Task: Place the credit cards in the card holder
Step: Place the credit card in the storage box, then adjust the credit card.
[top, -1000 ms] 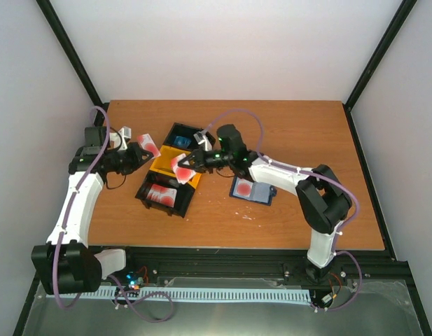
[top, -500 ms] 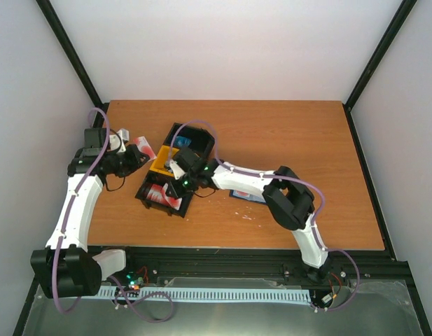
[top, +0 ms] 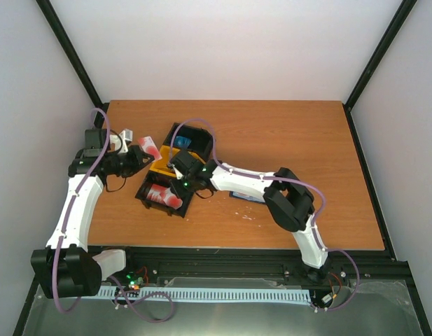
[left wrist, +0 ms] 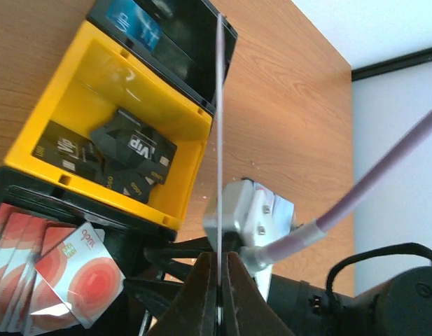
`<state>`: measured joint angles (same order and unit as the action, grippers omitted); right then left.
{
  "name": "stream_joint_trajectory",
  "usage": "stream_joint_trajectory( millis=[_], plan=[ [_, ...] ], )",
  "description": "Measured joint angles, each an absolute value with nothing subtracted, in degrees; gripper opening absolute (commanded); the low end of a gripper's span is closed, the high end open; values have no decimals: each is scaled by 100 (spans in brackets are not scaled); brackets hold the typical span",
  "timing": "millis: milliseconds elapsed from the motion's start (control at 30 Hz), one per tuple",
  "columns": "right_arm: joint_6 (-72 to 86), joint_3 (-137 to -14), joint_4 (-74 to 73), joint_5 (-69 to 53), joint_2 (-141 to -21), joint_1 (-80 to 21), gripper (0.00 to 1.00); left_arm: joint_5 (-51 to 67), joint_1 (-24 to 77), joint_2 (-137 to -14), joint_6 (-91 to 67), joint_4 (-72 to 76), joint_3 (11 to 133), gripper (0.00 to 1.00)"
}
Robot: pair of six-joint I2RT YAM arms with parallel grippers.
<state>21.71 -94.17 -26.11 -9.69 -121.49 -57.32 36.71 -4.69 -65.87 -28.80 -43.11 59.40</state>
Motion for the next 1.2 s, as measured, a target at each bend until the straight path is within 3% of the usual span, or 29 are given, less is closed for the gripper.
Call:
stream_joint_trajectory(
  millis=[233, 500, 633, 800, 967, 1067, 1200],
  plan=[
    [2528, -7835, -2237, -639, -10471, -5607, 50, 4327, -69, -6582, -2827, -4049, 5706, 1],
    [3739, -5496, -174, -2305, -7817, -4143, 73, 5959, 419, -6390, -2921, -2985, 5024, 1],
    [4331, -5280, 692, -3138, -7585, -3736, 80, 6632, 495, -6055, -3260, -2226, 4805, 1],
    [4692, -5743, 1063, -3870, -7778, -3747, 81, 7105, 668, -5902, -3577, -1487, 4805, 1],
    [4956, -6198, 1380, -4346, -8084, -3754, 66, 7247, 1055, -5929, -3747, -1090, 4816, 1],
    [5078, -6368, 1406, -4571, -8221, -3758, 47, 7251, 1306, -6010, -3804, -954, 4827, 2],
    [5205, -6412, 1372, -4768, -8272, -3760, 13, 7251, 1406, -6082, -3859, -843, 4827, 6]
  ],
)
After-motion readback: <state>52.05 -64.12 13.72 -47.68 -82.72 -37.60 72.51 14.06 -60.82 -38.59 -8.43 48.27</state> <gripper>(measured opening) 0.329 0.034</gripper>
